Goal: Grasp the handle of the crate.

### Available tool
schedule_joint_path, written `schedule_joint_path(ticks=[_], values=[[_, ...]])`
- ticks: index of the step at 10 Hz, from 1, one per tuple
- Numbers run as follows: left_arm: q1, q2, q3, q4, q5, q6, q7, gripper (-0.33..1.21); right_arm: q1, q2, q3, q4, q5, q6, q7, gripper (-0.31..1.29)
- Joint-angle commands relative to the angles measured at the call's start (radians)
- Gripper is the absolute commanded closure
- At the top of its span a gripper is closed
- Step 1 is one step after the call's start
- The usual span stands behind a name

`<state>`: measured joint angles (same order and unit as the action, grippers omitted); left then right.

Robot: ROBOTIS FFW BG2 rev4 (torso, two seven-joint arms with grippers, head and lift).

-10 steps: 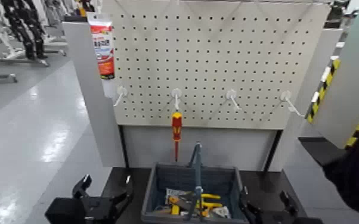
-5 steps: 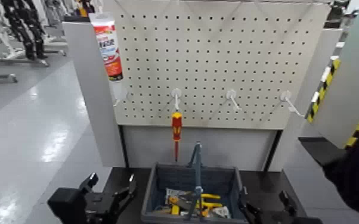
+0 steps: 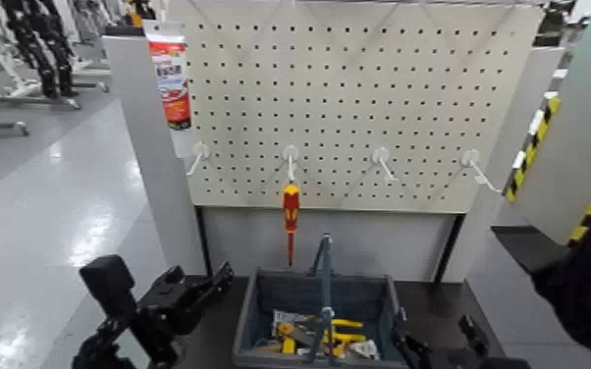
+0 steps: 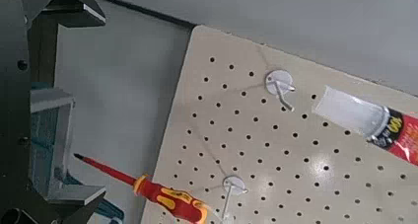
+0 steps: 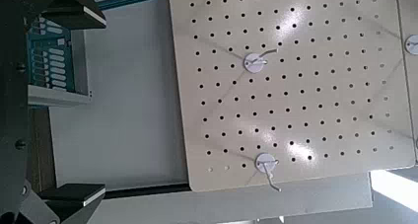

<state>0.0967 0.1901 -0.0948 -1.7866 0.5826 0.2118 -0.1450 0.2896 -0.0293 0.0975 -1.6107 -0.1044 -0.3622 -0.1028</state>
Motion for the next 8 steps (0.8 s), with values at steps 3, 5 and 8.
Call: schedule_joint_path(ticks=[3,5,8], values=[[-0.173,0.029,-0.046,0.110,0.264,0.236,-0.054,0.11,-0.001,0.002,0.002,0.000,-0.001,0.000,0.002,0.13],[-0.272,0.042,-0.092,0.199,0.393,0.347,-0.093,0.11,-0.003,0.002,0.007,0.002,-0.001,0.002,0.002,0.13],[-0.362,0.043,-0.141,0.308,0.602,0.434,-0.110,0.11,-0.004,0.003,0.007,0.003,-0.003,0.002,0.003,0.13]])
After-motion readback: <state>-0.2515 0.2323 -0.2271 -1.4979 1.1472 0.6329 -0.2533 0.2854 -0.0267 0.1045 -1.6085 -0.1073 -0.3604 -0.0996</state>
